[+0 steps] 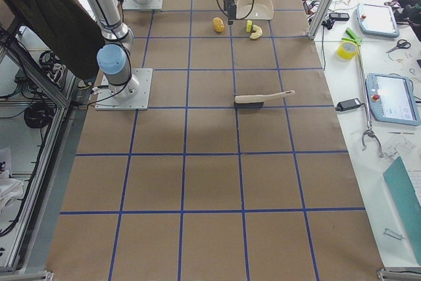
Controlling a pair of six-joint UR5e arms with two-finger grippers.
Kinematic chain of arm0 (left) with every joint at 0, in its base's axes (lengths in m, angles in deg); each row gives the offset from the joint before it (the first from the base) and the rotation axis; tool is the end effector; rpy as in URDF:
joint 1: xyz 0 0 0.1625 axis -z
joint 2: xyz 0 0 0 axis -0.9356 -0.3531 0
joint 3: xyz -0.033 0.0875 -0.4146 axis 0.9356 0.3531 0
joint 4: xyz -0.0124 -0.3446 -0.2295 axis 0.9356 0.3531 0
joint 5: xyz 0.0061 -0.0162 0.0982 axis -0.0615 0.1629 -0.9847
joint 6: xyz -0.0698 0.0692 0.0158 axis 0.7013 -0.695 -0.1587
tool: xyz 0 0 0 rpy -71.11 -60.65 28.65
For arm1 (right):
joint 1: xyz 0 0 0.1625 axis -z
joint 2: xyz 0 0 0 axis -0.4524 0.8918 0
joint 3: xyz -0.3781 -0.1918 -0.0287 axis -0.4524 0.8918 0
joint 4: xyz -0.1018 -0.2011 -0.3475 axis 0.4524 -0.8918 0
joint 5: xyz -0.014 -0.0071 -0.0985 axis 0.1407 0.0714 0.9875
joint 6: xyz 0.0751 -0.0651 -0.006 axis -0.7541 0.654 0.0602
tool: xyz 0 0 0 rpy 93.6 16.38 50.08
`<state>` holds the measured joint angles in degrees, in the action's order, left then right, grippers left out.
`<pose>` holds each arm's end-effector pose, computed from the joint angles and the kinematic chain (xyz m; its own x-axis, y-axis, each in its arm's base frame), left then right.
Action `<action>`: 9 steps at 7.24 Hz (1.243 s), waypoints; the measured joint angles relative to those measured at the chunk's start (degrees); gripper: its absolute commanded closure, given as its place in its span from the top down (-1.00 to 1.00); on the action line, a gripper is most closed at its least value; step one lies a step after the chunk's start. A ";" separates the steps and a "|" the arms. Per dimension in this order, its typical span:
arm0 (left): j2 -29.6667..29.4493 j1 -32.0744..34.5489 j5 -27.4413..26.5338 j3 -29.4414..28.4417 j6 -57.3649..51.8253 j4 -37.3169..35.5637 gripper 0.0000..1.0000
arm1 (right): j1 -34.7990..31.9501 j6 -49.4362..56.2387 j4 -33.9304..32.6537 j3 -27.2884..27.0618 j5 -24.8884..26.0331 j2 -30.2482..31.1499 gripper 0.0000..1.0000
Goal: Sweep and dump trash into bin
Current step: 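Move the left gripper to the dustpan handle while the right gripper reaches the brush handle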
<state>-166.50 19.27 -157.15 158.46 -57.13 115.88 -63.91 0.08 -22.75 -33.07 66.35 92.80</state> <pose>-0.1189 -0.4876 0.4812 -0.9990 -0.0364 -0.0246 -0.0368 0.9992 0.0149 0.1425 -0.5002 0.4723 -0.9877 -0.1552 -0.0174 -0.1546 0.9875 -0.0300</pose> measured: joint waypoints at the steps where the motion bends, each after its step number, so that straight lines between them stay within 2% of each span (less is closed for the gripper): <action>1: 0.06 0.00 0.00 0.17 -0.02 -0.08 1.00 | 0.04 0.02 -0.07 0.00 0.00 -0.03 1.00; 3: 0.21 0.00 0.00 0.56 -0.13 -0.23 1.00 | 1.97 0.54 -2.05 0.88 -0.08 -1.35 1.00; 6: -0.13 -2.67 0.48 0.17 0.72 -0.57 1.00 | 8.26 2.66 -6.42 8.94 -0.18 -9.42 1.00; 7: -0.74 -4.59 1.37 0.28 4.59 -1.97 1.00 | 10.12 2.88 -7.24 11.96 0.04 -12.76 1.00; 9: -2.62 -6.15 2.66 1.19 23.89 -8.28 1.00 | 13.14 3.22 -11.09 18.74 0.48 -20.72 0.97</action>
<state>-169.12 13.12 -154.49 159.65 -33.24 107.60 -50.77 3.30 -33.85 -14.34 66.83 72.08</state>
